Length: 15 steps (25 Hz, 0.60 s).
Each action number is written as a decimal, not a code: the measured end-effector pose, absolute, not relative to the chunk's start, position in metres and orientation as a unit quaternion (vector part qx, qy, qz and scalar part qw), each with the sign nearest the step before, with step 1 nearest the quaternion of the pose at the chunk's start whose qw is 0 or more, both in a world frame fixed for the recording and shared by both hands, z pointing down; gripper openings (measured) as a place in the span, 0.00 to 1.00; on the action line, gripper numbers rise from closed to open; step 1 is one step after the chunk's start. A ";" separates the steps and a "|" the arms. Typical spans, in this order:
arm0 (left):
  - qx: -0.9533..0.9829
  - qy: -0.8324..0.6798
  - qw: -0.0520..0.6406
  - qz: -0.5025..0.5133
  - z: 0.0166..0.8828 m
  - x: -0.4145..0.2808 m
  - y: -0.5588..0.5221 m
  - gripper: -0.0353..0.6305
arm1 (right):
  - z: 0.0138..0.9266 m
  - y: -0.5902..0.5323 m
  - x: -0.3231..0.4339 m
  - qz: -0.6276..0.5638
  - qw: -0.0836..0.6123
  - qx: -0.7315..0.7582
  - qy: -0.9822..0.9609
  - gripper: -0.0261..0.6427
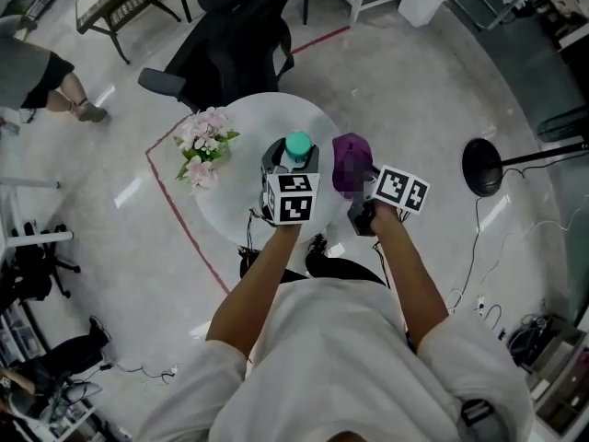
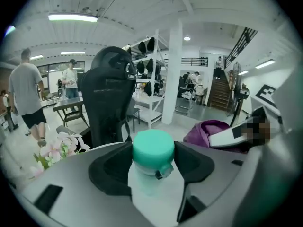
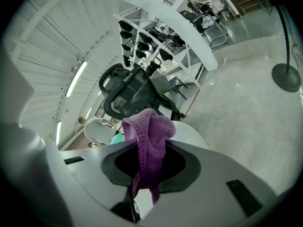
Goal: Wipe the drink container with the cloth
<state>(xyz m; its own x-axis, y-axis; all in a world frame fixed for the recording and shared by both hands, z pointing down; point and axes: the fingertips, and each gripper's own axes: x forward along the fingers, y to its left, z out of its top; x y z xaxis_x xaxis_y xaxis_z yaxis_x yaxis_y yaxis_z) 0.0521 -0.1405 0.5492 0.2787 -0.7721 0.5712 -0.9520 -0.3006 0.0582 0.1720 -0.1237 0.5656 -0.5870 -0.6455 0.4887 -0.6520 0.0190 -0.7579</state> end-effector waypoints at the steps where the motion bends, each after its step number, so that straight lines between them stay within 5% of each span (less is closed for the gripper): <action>1: 0.786 -0.541 0.195 0.227 0.549 0.052 -0.140 0.48 | 0.565 -0.125 0.172 0.532 0.002 0.453 -0.715 0.18; 15: 0.952 -0.116 0.053 0.277 0.547 0.061 -0.119 0.48 | 0.536 -0.142 0.129 0.531 0.005 0.375 -0.760 0.18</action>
<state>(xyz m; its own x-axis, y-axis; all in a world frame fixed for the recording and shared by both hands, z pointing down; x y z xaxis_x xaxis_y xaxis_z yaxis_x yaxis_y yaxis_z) 0.0613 -0.1186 0.5472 0.8193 -0.1911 0.5406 -0.2503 -0.9675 0.0372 0.1295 -0.1422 0.5363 -0.7188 -0.5641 0.4064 -0.5754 0.1546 -0.8031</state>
